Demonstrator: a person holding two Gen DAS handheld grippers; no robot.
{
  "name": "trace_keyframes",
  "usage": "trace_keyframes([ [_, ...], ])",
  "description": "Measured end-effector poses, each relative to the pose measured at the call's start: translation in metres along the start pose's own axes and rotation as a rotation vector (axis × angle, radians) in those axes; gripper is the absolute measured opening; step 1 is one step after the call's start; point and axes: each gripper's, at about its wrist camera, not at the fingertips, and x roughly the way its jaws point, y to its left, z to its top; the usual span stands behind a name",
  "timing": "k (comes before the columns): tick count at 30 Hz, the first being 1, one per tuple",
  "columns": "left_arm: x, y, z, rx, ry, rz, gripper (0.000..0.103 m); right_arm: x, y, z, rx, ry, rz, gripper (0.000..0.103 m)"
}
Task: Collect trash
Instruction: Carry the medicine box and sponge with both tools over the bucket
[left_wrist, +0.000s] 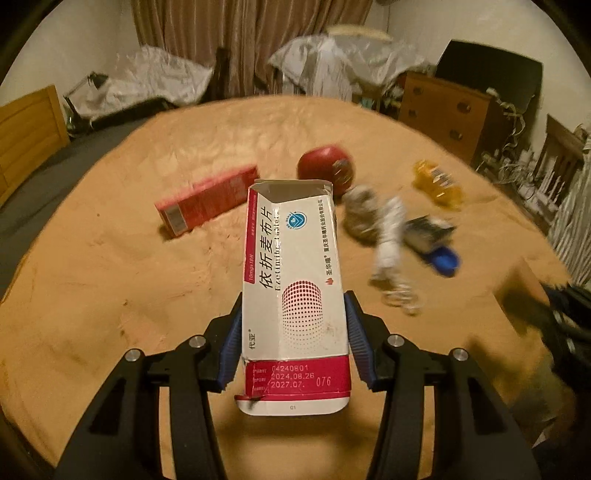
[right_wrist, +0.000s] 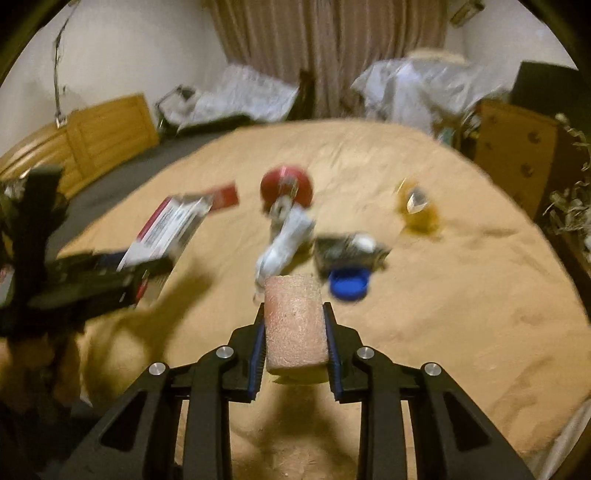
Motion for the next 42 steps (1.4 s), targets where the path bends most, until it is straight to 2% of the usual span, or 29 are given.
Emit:
trace_keyframes([
  [7,-0.081,-0.044,-0.001,0.032,-0.194,0.035,0.049,-0.068,-0.002,0.011,0.025,-0.173,-0.056,0.029],
  [11,-0.112,-0.064,0.000,0.028,-0.312,0.065,0.049,-0.099,-0.002,0.009,0.041,-0.244,-0.074,0.029],
  [19,-0.144,-0.086,-0.009,0.017,-0.423,0.106,0.049,-0.149,0.000,0.003,0.041,-0.344,-0.093,0.029],
  [25,-0.150,-0.090,-0.011,0.024,-0.426,0.102,0.049,-0.168,0.005,-0.004,0.036,-0.360,-0.098,0.029],
  [33,-0.155,-0.094,-0.013,0.030,-0.419,0.093,0.049,-0.173,0.003,-0.003,0.035,-0.363,-0.106,0.029],
  [42,-0.155,-0.125,0.004,0.072,-0.413,0.016,0.049,-0.205,-0.019,-0.007,0.069,-0.357,-0.171,0.029],
])
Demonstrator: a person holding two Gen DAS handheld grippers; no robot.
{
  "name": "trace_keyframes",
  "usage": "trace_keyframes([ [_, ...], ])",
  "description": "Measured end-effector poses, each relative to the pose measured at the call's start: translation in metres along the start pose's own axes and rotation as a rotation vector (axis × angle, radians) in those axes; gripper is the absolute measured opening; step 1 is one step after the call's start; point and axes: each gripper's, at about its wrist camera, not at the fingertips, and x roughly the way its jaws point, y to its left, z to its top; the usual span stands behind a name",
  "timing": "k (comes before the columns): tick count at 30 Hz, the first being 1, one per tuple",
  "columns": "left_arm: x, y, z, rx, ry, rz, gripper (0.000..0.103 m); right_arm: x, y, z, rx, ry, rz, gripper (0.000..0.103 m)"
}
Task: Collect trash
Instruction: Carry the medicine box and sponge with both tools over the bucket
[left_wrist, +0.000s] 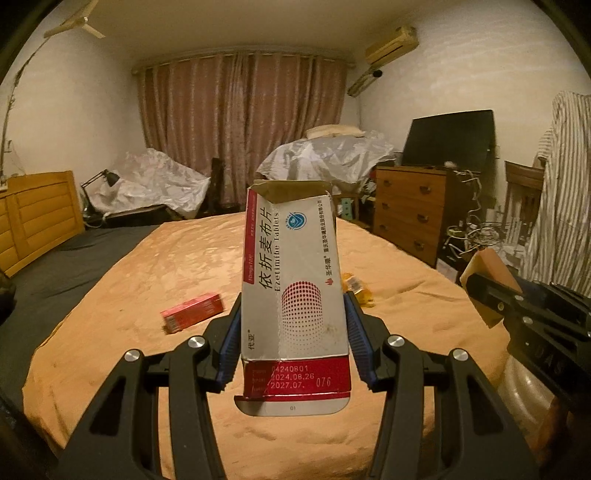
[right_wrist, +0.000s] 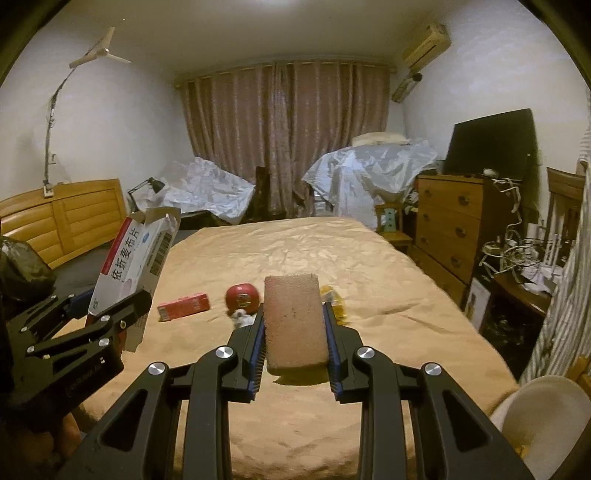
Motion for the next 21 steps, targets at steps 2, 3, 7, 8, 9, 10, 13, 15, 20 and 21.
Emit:
trace_keyframes([
  [2,0.003,-0.009,0.004,0.006,-0.001,-0.023,0.049,-0.010,-0.012,0.001,0.007,0.001,-0.026,0.029],
  [3,0.005,-0.014,0.006,0.008,0.001,-0.035,0.049,-0.013,-0.017,0.003,0.008,0.000,-0.036,0.029],
  [7,0.014,-0.040,0.012,0.027,0.008,-0.093,0.049,-0.032,-0.043,0.006,0.014,0.002,-0.087,0.029],
  [8,0.015,-0.047,0.013,0.032,0.010,-0.107,0.049,-0.038,-0.052,0.007,0.017,0.004,-0.103,0.029],
  [9,0.016,-0.054,0.014,0.037,0.011,-0.123,0.049,-0.044,-0.061,0.009,0.021,0.005,-0.116,0.029],
  [10,0.017,-0.062,0.016,0.043,0.013,-0.141,0.049,-0.048,-0.068,0.010,0.024,0.005,-0.131,0.029],
  [13,0.020,-0.086,0.018,0.062,0.020,-0.194,0.049,-0.066,-0.096,0.014,0.033,0.008,-0.181,0.029],
  [15,0.020,-0.104,0.019,0.078,0.025,-0.232,0.049,-0.078,-0.117,0.016,0.043,0.012,-0.216,0.029],
  [20,0.022,-0.147,0.019,0.109,0.048,-0.324,0.049,-0.100,-0.163,0.014,0.065,0.032,-0.286,0.029],
  [21,0.022,-0.153,0.018,0.115,0.052,-0.339,0.049,-0.105,-0.172,0.013,0.069,0.039,-0.300,0.029],
])
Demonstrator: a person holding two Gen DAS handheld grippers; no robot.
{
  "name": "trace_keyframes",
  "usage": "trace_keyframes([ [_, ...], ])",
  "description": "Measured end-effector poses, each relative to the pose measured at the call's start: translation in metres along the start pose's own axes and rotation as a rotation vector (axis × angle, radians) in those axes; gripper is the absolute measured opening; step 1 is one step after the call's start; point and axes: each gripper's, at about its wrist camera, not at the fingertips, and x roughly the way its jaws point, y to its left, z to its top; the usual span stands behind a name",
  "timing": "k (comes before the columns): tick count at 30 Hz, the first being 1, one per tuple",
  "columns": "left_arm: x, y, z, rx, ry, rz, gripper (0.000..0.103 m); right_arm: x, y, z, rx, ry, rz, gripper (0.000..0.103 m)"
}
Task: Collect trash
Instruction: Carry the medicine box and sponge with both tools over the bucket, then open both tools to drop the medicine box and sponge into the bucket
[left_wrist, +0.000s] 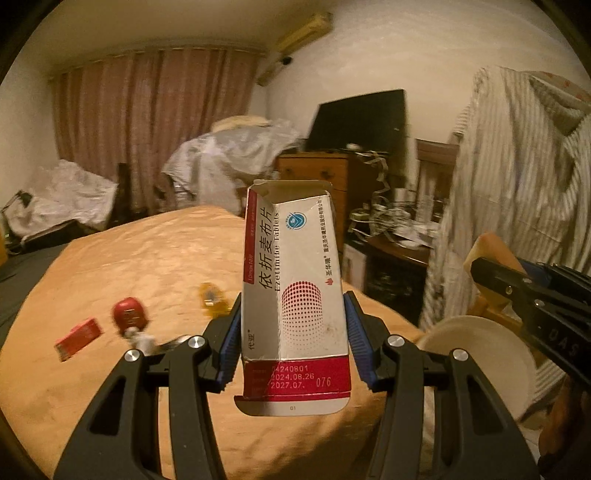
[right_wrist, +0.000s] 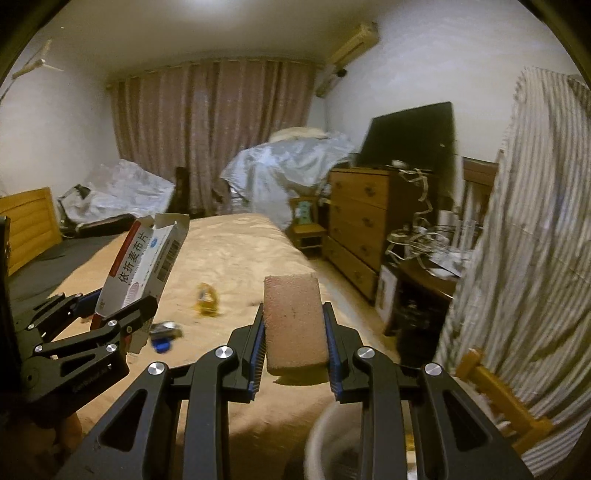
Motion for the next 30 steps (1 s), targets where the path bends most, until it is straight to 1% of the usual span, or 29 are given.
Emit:
trace_keyframes([
  [6,0.015,-0.049,0.002,0.049,0.040,-0.111,0.049,-0.010,-0.071,-0.003,0.035,0.045,-0.088,0.029],
  [11,0.033,-0.086,-0.002,0.085,0.106,-0.188,0.049,-0.011,-0.128,-0.013,0.063,0.101,-0.143,0.029],
  [14,0.043,-0.104,-0.006,0.102,0.147,-0.225,0.049,-0.003,-0.151,-0.020,0.069,0.142,-0.162,0.029],
  [19,0.062,-0.128,-0.016,0.165,0.250,-0.277,0.049,0.020,-0.183,-0.032,0.096,0.263,-0.139,0.029],
  [24,0.081,-0.147,-0.022,0.234,0.369,-0.334,0.049,0.050,-0.221,-0.039,0.106,0.417,-0.101,0.029],
  [28,0.099,-0.163,-0.024,0.293,0.495,-0.415,0.049,0.072,-0.236,-0.040,0.116,0.538,-0.053,0.029],
  [30,0.106,-0.169,-0.024,0.315,0.535,-0.429,0.049,0.080,-0.239,-0.043,0.118,0.607,-0.026,0.029],
])
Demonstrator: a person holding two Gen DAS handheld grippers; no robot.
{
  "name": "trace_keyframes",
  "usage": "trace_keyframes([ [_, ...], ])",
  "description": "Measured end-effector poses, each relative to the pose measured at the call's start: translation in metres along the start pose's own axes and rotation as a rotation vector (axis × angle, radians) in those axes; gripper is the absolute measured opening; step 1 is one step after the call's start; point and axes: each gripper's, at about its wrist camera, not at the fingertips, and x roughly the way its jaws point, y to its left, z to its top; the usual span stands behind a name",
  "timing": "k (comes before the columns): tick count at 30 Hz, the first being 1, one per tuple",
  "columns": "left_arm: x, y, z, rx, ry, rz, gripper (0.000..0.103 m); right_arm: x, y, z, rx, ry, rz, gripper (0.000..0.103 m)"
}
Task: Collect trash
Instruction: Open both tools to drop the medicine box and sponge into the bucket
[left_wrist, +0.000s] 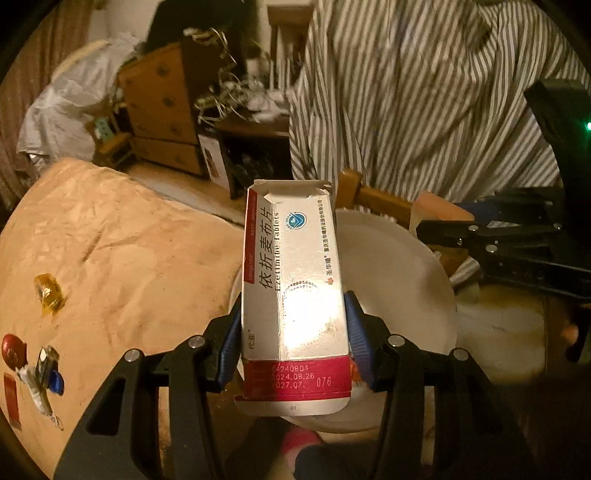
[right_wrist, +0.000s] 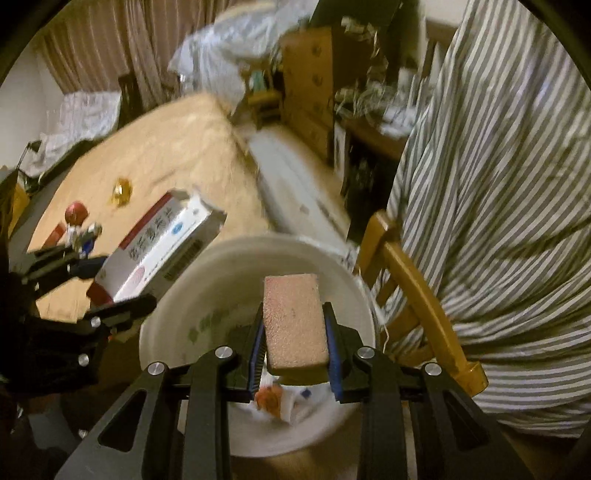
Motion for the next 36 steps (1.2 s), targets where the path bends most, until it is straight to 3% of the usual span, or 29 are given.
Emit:
trace_keyframes([
  [5,0.019,-0.002,0.011,0.025,0.120,-0.056,0.049,0.017,-0.007,0.007,-0.001,0.104,0.036,0.029],
  [13,0.042,0.004,0.007,0.022,0.243,-0.081,0.049,0.023,0.007,-0.006,-0.030,0.153,0.040,0.029],
  [24,0.043,0.007,0.010,0.005,0.237,-0.072,0.051,0.029,0.009,-0.011,-0.022,0.155,0.050,0.029],
  [26,0.042,0.009,0.011,0.001,0.233,-0.065,0.052,0.029,0.010,-0.012,-0.015,0.148,0.059,0.033],
  [28,0.041,0.012,0.012,-0.004,0.229,-0.054,0.061,0.028,0.007,-0.012,-0.004,0.136,0.069,0.043],
  [36,0.037,0.020,0.010,-0.012,0.215,-0.033,0.065,0.026,0.009,-0.016,0.017,0.119,0.088,0.047],
])
